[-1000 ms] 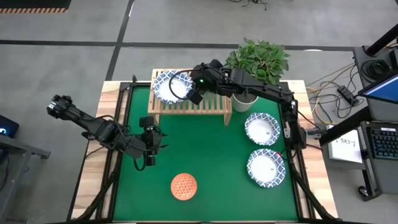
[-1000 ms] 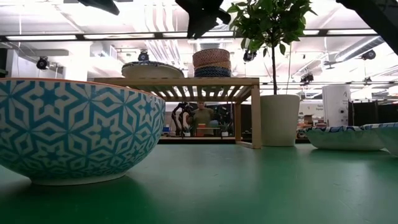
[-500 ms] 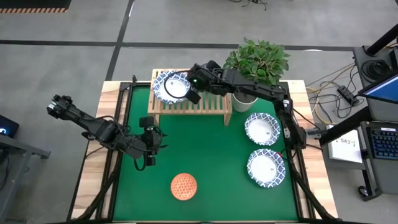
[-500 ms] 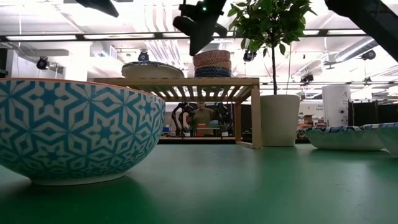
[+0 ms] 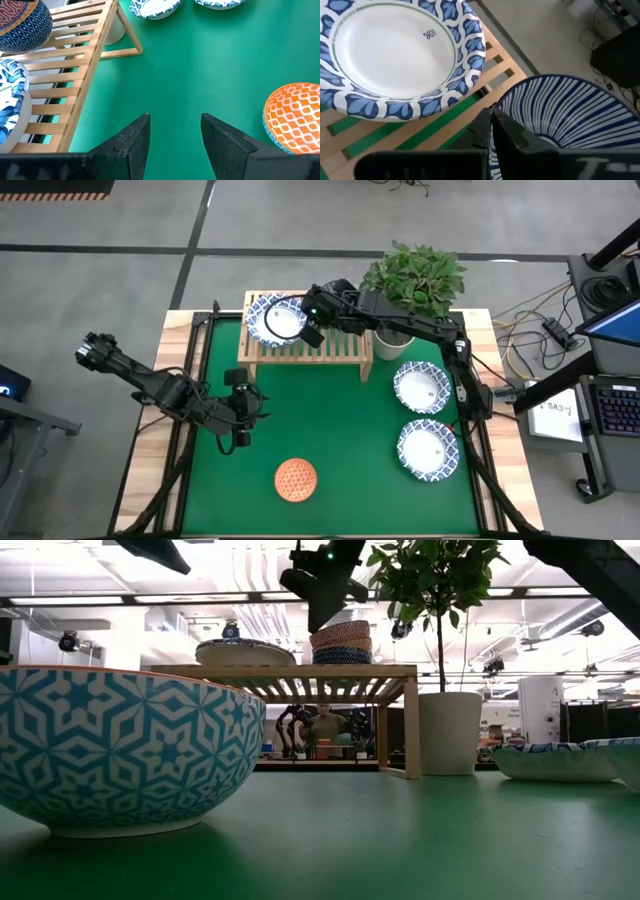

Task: Place and stack bowls onto a shelf
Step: Stack the small blue bowl on the small light blue bowl on the shelf, then stack the big white bowl on the big white bowl on the shelf

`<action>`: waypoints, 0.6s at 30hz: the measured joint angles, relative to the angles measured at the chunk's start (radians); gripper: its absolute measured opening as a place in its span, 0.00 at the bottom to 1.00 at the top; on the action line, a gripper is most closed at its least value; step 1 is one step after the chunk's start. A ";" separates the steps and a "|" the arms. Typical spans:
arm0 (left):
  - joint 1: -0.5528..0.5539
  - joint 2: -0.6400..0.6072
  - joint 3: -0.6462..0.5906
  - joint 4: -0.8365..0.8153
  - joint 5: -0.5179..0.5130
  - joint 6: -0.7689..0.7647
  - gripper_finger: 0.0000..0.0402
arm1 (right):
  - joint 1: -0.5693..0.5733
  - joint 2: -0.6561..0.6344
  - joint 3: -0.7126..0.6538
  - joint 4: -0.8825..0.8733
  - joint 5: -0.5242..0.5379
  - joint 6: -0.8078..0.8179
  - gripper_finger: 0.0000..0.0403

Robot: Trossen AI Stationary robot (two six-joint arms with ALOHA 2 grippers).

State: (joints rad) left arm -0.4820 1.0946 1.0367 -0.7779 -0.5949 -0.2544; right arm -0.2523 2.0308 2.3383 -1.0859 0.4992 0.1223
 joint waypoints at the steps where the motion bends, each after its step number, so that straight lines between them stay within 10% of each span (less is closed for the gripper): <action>1: 0.000 0.000 0.000 0.001 0.000 -0.002 0.39 | 0.003 -0.002 0.000 0.000 0.002 0.000 0.02; 18: -0.003 0.001 -0.062 0.029 0.048 -0.187 0.39 | 0.190 -0.111 0.010 -0.042 0.077 -0.001 0.02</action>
State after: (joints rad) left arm -0.4851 1.0954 0.9743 -0.7490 -0.5471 -0.4415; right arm -0.0623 1.9198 2.3486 -1.1276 0.5762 0.1212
